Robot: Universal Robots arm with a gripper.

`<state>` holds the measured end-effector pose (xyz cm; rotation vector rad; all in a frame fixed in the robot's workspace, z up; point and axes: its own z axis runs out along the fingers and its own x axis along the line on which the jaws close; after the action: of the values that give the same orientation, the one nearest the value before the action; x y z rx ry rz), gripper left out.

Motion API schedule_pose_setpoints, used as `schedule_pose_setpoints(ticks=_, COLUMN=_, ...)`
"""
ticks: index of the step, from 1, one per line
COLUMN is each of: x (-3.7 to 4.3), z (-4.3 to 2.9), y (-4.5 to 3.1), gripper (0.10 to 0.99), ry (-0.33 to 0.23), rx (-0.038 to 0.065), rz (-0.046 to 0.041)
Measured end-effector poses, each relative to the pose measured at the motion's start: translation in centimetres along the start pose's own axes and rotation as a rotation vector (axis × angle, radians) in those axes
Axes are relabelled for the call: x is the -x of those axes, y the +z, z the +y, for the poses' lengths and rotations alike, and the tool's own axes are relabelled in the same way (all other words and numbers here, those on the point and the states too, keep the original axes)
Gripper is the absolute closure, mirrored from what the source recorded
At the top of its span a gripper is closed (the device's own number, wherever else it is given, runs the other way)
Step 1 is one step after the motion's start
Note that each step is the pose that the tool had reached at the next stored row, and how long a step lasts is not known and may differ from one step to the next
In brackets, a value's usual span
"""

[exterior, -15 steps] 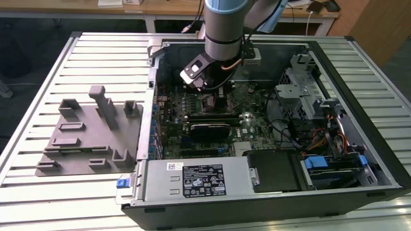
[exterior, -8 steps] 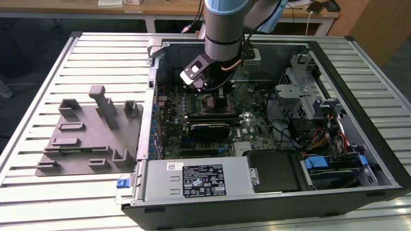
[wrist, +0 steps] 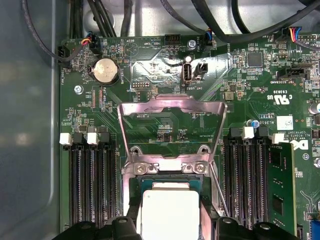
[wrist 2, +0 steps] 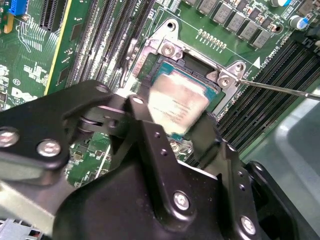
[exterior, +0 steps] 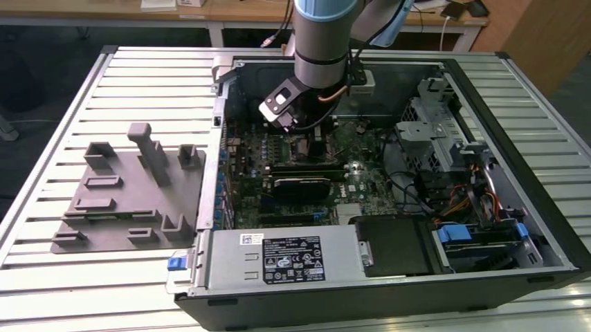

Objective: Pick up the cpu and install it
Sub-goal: 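Place the cpu into insertion slot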

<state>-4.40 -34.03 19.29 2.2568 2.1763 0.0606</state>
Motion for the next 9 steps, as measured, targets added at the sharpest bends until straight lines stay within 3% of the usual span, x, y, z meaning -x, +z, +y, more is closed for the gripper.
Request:
schedule_pose_setpoints(ticks=1, x=0.0, z=0.0, y=0.0, gripper=0.533, ry=0.0, rx=0.0, rz=0.0)
schedule_pose_setpoints(ticks=2, x=0.0, z=0.0, y=0.0, gripper=0.471, ry=0.0, rx=0.0, rz=0.0)
schedule_pose_setpoints(ticks=9, x=-0.01, z=0.01, y=-0.27, gripper=0.471, ry=0.0, rx=0.0, rz=0.0)
